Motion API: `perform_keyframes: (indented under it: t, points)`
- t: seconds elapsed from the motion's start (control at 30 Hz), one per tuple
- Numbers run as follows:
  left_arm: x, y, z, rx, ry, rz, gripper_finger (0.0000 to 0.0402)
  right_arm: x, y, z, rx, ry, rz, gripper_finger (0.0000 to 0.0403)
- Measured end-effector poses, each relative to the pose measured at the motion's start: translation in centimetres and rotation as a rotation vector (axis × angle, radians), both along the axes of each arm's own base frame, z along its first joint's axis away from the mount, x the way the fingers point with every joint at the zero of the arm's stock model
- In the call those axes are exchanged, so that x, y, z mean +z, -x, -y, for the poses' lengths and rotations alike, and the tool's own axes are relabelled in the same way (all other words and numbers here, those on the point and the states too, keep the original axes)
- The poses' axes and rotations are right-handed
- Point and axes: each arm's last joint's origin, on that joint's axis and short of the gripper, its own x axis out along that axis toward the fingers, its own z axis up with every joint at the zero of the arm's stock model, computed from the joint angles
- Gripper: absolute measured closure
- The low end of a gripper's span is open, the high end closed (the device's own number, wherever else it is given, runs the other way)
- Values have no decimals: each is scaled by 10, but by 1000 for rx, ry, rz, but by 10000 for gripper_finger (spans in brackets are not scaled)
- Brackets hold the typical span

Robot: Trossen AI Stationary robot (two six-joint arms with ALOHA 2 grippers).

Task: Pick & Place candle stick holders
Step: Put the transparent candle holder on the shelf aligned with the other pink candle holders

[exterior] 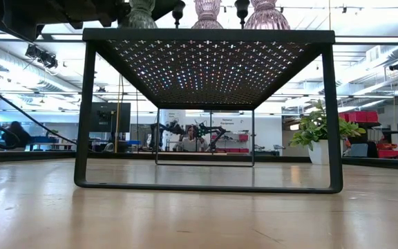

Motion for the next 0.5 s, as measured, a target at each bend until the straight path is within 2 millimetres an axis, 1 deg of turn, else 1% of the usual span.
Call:
perform_keyframes:
  t: [0.13,0.2,0.5]
  points:
    - [0,0,0,-2,1,3,229,0,0,0,0,0,0,140]
    - [0,0,0,2,2,3,222,0,0,0,0,0,0,140]
    - [2,0,-1,20,18,19,152,0,0,0,0,0,0,140]
